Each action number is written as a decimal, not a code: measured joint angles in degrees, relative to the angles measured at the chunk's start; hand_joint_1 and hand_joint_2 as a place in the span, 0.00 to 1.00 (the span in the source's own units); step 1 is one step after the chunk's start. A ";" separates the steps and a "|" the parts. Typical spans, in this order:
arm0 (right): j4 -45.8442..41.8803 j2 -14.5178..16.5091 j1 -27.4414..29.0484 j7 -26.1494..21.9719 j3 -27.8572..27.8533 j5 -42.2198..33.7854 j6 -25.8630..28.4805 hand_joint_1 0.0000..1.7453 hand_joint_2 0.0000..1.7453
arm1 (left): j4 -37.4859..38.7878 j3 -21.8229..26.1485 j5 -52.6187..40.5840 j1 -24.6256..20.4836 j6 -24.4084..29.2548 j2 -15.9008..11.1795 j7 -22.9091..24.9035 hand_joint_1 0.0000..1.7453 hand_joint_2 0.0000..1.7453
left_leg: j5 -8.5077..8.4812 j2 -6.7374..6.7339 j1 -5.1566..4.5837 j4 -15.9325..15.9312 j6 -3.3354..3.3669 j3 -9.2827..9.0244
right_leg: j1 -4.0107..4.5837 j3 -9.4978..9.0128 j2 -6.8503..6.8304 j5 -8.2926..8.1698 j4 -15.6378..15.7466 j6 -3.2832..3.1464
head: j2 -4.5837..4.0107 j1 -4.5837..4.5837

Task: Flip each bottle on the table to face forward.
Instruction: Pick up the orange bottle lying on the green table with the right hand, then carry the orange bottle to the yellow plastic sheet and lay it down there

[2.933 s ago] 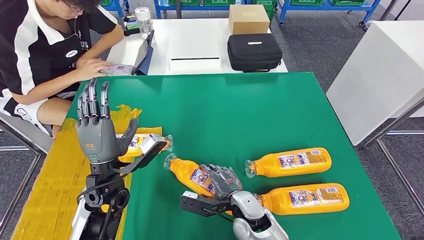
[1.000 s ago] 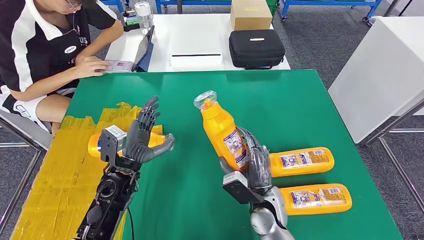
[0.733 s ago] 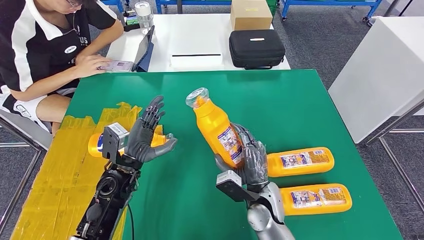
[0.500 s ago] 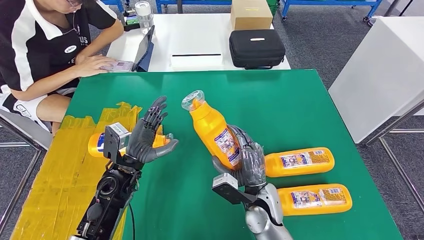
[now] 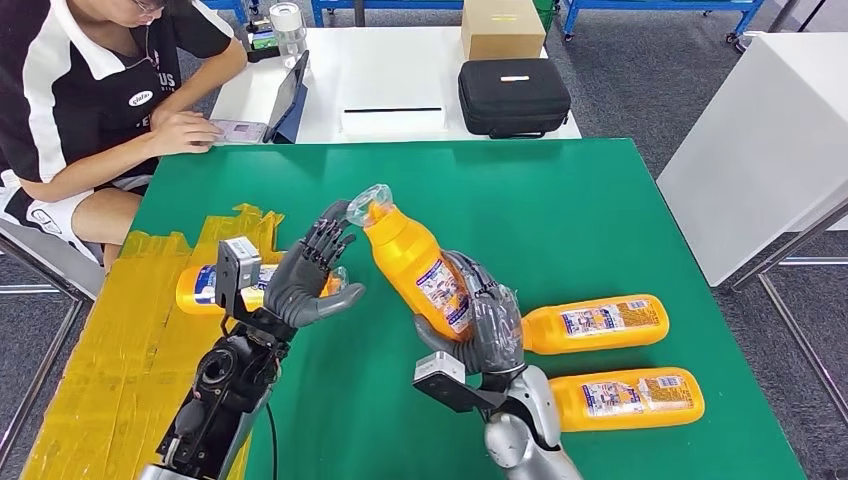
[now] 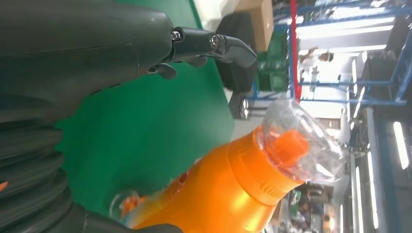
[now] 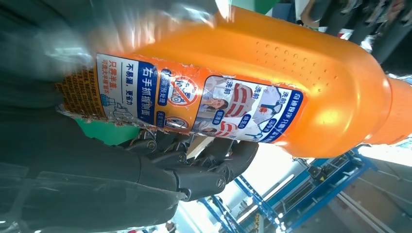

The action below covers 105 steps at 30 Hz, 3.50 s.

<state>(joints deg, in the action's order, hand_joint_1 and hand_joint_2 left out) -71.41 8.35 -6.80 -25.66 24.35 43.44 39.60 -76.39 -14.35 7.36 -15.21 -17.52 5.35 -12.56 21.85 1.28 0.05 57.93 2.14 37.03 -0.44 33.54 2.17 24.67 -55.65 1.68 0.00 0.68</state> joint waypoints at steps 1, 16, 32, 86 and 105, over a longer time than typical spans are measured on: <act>0.02 0.15 0.00 -0.26 -0.01 0.14 0.00 1.00 1.00 | 0.31 -0.25 0.45 -0.13 -0.38 0.00 0.38 0.00 1.00 | 0.00 0.00 0.00 0.00 0.00 0.00 | 0.00 0.00 0.00 0.00 0.00 0.00 | 0.00 0.00; 0.11 0.59 -0.08 -3.67 1.29 -6.87 -1.90 1.00 1.00 | 2.32 -3.29 2.69 -0.89 -1.74 0.00 1.77 0.00 1.00 | 0.00 -0.01 0.00 0.00 0.00 0.01 | 0.00 0.02 0.00 0.00 0.00 0.00 | 0.00 -0.01; 0.11 0.50 -0.09 -3.67 1.44 -7.11 -1.95 1.00 1.00 | 2.36 -3.60 2.69 -0.96 -1.74 0.00 1.78 0.00 1.00 | 0.00 -0.01 0.00 0.00 0.00 0.01 | 0.00 0.02 0.00 0.00 0.00 0.00 | 0.00 0.00; 4.39 0.40 -2.14 -8.97 3.36 -12.85 -9.26 1.00 1.00 | -2.56 -13.08 0.62 -0.93 8.52 -1.19 1.76 0.00 1.00 | -0.01 0.00 0.00 0.00 0.00 0.09 | 0.00 0.09 0.00 -0.01 0.00 0.00 | 0.00 0.00; 4.55 0.01 -1.95 -8.56 6.15 -14.16 -11.89 1.00 1.00 | 4.20 -13.08 0.66 -2.03 10.16 0.46 0.98 0.00 1.00 | -0.01 0.01 0.00 0.00 0.01 0.12 | -0.01 0.10 0.00 -0.01 0.00 0.01 | 0.00 0.00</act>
<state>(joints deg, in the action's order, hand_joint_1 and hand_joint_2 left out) -66.86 8.37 -8.75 -34.23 30.50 29.28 27.71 -72.19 -27.43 8.03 -17.23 -7.35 5.82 -11.57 21.84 1.29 0.05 57.94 2.15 37.14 -0.45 33.65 2.17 24.66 -55.65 1.69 0.00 0.68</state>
